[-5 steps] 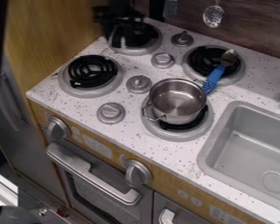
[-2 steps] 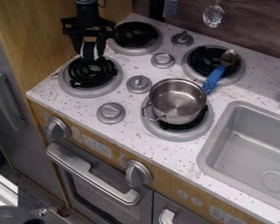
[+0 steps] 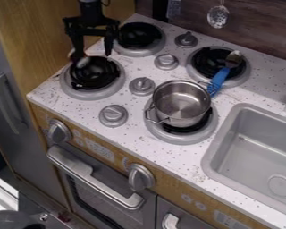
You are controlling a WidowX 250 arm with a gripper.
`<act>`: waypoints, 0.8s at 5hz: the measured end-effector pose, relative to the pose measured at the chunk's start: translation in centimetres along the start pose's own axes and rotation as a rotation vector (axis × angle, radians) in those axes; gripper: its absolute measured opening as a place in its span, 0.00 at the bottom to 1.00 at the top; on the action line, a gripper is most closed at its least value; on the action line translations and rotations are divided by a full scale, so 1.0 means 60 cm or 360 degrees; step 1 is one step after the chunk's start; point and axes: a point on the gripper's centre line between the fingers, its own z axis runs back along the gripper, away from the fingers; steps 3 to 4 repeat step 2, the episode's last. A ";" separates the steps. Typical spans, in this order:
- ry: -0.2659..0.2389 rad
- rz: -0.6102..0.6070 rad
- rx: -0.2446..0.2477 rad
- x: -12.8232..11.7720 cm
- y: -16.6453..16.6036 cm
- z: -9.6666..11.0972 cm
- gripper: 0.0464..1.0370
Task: Grab sushi roll and drop on the lower left burner
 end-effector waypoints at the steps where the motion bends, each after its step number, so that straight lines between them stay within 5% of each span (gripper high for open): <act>1: 0.0012 -0.0020 0.0000 -0.002 -0.004 0.000 0.96; 4: 0.0056 -0.0047 -0.0011 -0.018 -0.009 -0.015 0.96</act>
